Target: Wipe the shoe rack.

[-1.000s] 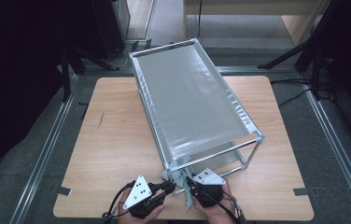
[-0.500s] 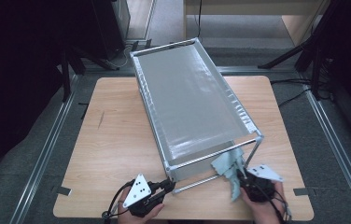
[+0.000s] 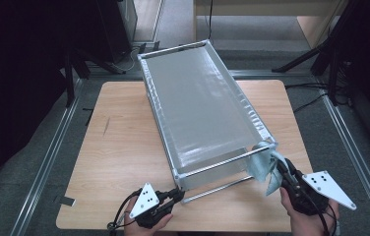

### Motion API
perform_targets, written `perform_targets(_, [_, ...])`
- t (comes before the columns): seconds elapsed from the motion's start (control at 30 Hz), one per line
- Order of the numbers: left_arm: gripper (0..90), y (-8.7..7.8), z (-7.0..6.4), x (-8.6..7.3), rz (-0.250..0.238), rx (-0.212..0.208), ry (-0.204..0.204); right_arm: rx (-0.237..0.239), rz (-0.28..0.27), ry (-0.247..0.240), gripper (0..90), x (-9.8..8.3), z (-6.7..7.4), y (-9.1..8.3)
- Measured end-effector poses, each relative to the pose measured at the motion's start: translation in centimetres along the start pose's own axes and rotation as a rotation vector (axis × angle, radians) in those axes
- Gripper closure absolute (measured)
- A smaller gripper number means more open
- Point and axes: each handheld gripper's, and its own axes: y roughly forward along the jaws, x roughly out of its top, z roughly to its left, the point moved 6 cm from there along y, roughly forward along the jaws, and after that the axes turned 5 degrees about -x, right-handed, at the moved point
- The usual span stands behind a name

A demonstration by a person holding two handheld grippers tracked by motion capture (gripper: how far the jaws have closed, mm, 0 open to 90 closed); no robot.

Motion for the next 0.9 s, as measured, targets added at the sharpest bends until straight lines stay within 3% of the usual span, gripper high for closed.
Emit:
perform_targets(0.17, [81.3, -0.1, 0.0, 0.0, 0.002, 0.001, 0.002, -0.017, 0.195, 0.021, 77.3, -4.8, -1.2, 3.5])
perform_targets(0.2, [81.3, -0.1, 0.1, 0.0, 0.002, 0.000, 0.002, -0.034, 0.259, 0.021, 77.3, -6.3, -1.8, 4.4])
perform_targets(0.23, [81.3, -0.1, 0.1, 0.0, 0.002, 0.000, 0.001, -0.051, 0.288, 0.028, 77.3, -7.1, -2.3, 4.9])
perform_targets(0.3, [81.3, -0.1, 0.1, 0.0, 0.002, 0.001, 0.000, -0.083, 0.288, 0.070, 77.3, -7.5, -3.5, 5.5])
perform_targets(0.33, [81.2, -0.1, 0.1, 0.0, 0.002, 0.002, 0.000, -0.120, 0.271, 0.080, 77.4, -7.3, -4.2, 5.5])
perform_targets(0.4, [81.2, -0.2, 0.2, -0.1, 0.000, 0.003, -0.002, -0.166, 0.231, 0.127, 77.4, -6.7, -5.5, 5.4])
perform_targets(0.43, [81.2, -0.3, 0.2, -0.1, 0.000, 0.005, -0.002, -0.196, 0.186, 0.152, 77.4, -5.9, -6.4, 5.2])
perform_targets(0.57, [81.2, -0.6, 0.5, -0.2, -0.002, 0.018, -0.006, -0.208, 0.060, 0.173, 77.4, -3.9, -6.9, 4.5])
perform_targets(0.63, [81.2, -0.7, 0.5, -0.2, -0.003, 0.021, -0.011, -0.211, 0.037, 0.157, 77.3, -3.5, -6.6, 4.7])
perform_targets(0.7, [81.2, -0.8, 0.6, -0.2, -0.003, 0.023, -0.011, -0.252, 0.067, 0.162, 77.1, -4.0, -6.7, 5.3])
perform_targets(0.8, [81.2, -1.0, 0.6, -0.3, -0.001, 0.027, -0.011, -0.236, 0.183, 0.185, 72.3, -6.1, -6.8, 6.8])
perform_targets(0.9, [81.2, -1.1, 0.8, -0.3, 0.000, 0.029, -0.013, -0.206, 0.206, 0.187, 49.3, -6.7, -6.6, 7.0])
